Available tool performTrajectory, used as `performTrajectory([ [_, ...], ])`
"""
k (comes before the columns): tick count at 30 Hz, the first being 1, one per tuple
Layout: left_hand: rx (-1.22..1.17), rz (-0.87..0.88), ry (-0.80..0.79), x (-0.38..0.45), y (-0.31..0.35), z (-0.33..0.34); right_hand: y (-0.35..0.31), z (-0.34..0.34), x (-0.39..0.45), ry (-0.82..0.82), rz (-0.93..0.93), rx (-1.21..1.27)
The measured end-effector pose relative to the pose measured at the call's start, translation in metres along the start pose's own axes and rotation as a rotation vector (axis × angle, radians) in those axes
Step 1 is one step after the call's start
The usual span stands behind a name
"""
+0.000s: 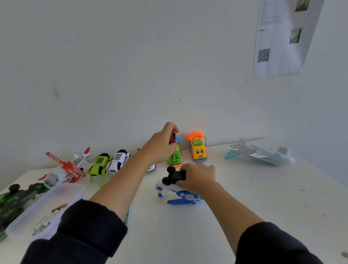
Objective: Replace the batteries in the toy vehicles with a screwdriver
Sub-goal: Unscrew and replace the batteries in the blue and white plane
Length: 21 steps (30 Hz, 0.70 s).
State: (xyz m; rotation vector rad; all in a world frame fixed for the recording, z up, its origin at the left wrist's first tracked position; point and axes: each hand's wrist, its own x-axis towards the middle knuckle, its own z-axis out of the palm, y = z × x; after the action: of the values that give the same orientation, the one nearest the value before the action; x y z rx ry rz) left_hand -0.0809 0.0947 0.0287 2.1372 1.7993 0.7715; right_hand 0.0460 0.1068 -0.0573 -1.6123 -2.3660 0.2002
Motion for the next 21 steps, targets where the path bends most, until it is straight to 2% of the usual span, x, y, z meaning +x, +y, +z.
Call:
performTrajectory([
  [3, 0.238, 0.052, 0.169, -0.003, -0.002, 0.006, -0.001, 0.001, 0.001, 0.001, 0.001, -0.004],
  [6, 0.202, -0.005, 0.281, -0.006, -0.004, 0.01, -0.001, 0.002, 0.0, 0.005, 0.004, -0.002],
  [9, 0.262, -0.088, 0.233, -0.001, -0.004, 0.006, -0.001, 0.002, 0.0, 0.011, -0.002, 0.004],
  [13, 0.099, -0.04, 0.104, -0.002, -0.004, 0.002, 0.0, 0.002, 0.0, 0.008, -0.001, -0.001],
  [17, 0.042, -0.019, 0.191, -0.008, -0.01, 0.011, -0.001, 0.001, -0.001, 0.01, -0.003, -0.007],
  [21, 0.009, -0.021, 0.366, -0.014, -0.022, 0.017, -0.001, 0.002, -0.002, 0.016, -0.005, -0.014],
])
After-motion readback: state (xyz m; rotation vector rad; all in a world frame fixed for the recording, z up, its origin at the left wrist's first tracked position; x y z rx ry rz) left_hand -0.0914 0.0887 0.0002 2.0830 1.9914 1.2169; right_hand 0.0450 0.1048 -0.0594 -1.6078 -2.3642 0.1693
